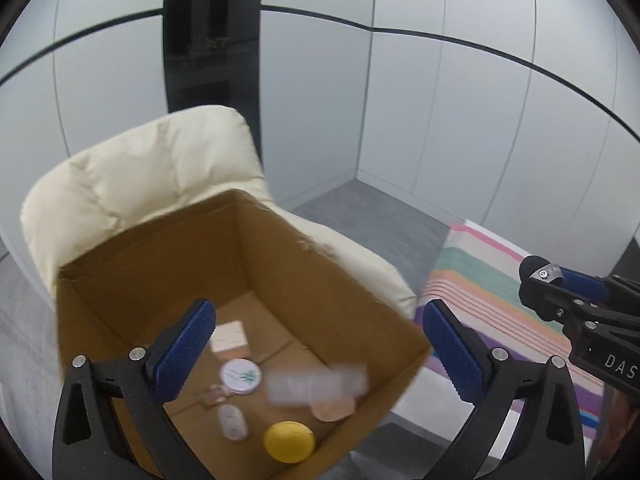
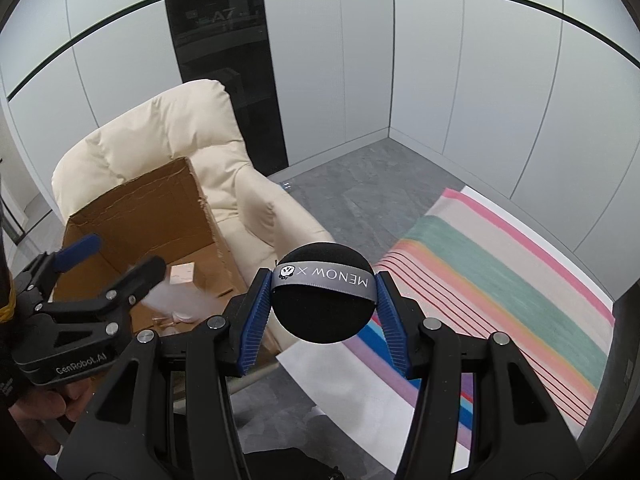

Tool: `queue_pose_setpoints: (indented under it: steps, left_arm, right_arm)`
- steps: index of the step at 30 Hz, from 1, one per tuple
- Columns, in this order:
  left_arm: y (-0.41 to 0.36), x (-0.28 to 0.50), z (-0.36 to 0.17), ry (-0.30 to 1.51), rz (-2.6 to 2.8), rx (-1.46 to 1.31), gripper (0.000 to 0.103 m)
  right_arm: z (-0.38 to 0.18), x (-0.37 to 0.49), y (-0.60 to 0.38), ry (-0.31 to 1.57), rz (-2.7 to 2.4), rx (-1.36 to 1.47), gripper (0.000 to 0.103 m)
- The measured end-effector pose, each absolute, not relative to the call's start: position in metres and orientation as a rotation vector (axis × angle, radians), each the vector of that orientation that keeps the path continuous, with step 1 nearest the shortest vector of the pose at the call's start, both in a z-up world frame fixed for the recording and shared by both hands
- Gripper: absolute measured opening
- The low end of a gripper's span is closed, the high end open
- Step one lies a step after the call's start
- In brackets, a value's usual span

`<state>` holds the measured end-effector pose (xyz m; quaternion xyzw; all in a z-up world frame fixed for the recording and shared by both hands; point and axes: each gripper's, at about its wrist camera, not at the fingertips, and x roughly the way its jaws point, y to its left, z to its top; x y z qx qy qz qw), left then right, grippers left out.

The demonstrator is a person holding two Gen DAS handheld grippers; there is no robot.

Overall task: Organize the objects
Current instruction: 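Open the left tool dropping the clear container into the box, then open the right tool dropping the black puff into the box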

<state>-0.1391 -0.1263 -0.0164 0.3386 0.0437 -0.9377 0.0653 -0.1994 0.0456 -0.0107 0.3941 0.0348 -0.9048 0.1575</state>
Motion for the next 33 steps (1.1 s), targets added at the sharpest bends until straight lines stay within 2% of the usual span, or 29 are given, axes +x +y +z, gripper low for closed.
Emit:
queue_pose_setpoints:
  steps: [33]
  left_arm:
    - [-0.227,-0.095,-0.012,0.251,-2.659,1.003,0.103]
  right_arm:
    - [-0.015,-0.195,-0.066,0.191,-2.395,1.078,0.054]
